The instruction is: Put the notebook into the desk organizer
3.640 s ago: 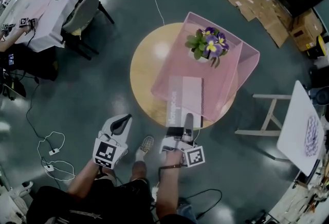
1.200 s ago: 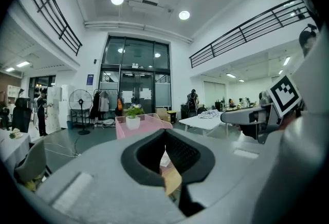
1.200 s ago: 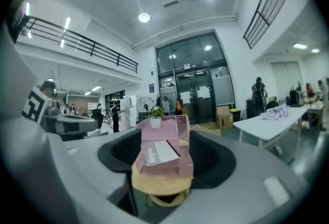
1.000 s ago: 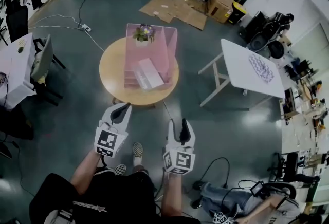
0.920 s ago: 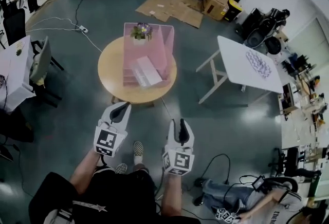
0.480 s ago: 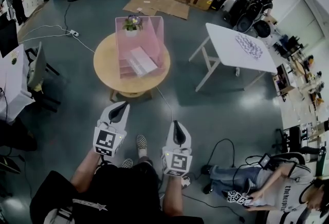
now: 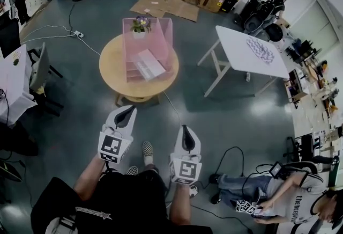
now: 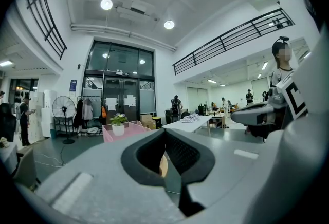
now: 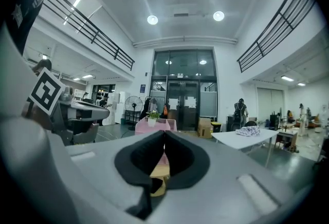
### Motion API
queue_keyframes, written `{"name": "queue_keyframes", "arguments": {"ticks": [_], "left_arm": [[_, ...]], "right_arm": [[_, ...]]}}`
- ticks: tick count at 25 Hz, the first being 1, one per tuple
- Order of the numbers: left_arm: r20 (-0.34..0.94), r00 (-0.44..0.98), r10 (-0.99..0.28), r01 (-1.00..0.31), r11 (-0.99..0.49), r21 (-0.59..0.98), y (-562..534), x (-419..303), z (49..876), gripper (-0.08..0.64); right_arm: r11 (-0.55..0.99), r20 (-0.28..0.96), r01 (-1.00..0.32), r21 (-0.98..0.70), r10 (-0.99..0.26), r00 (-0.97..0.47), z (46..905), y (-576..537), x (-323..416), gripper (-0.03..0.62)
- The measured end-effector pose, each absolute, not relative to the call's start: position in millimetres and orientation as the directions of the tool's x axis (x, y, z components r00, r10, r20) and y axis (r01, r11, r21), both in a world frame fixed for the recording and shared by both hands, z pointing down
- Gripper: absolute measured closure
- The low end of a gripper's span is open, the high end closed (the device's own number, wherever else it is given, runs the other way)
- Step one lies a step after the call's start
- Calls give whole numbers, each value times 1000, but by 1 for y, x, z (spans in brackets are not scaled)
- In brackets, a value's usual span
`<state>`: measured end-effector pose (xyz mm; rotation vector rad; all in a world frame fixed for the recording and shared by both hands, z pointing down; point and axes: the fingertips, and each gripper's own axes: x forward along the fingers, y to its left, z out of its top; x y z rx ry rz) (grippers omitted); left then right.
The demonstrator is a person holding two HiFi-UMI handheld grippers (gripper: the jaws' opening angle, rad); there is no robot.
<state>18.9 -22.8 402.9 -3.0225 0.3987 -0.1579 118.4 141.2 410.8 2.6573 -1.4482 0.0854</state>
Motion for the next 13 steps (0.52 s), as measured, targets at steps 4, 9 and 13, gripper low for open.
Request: {"name": "queue_keyframes", "arguments": {"ticks": [4, 9, 13], "left_arm": [[91, 960, -265, -256, -961, -102, -25, 21, 403, 549], [96, 960, -264, -255, -962, -102, -26, 20, 404, 549], [98, 960, -262, -252, -963, -100, -27, 19, 405, 549]], "right_arm": [[-526, 103, -848, 68, -842, 530, 411, 136, 120, 586], [-518, 109, -852, 82, -845, 524, 410, 132, 120, 586], [-517, 106, -853, 75, -846, 522, 411, 130, 118, 586]]}}
